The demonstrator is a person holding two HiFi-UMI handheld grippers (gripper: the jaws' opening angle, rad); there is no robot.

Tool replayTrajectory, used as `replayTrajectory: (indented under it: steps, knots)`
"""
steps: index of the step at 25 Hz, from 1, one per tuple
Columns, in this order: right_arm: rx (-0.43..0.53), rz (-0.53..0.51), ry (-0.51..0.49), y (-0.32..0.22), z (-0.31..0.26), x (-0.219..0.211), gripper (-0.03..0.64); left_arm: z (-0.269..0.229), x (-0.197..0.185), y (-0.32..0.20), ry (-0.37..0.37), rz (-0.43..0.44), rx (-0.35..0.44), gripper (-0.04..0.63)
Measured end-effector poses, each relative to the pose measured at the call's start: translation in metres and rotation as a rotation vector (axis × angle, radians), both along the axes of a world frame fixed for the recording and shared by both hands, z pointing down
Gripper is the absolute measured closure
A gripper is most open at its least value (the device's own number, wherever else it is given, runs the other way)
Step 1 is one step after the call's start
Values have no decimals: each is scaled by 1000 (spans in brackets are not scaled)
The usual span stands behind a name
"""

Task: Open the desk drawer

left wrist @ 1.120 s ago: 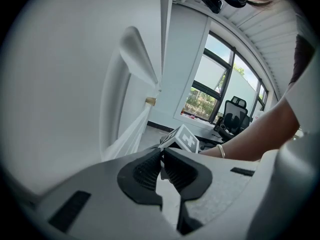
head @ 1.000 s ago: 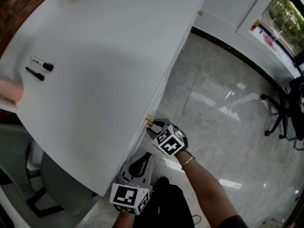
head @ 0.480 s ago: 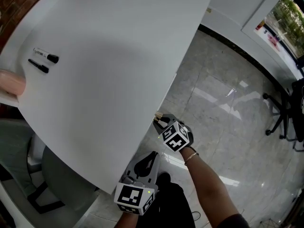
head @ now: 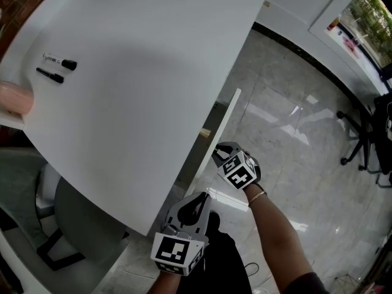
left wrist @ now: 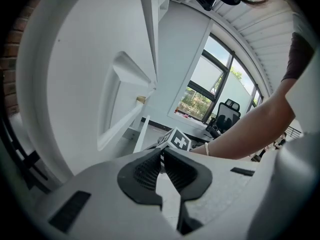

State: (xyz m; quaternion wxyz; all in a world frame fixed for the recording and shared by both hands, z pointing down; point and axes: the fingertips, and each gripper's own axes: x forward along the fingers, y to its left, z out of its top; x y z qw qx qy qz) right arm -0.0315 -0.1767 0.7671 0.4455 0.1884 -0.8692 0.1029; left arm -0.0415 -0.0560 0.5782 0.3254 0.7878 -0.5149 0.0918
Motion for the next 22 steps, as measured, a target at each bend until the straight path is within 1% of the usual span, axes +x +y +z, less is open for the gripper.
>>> replayTrajectory:
  steps: [6,15,22]
  knots:
    - [-9,12,43,11,1,36,546,-3,-4,2,-4,6,-5,569]
    - [-21,73,85,21,2,79,543,-4,-1,4,-14,33,-11,569]
    - [-18,161,84,29,4,107,543,0,0,7,-27,41,-24,569]
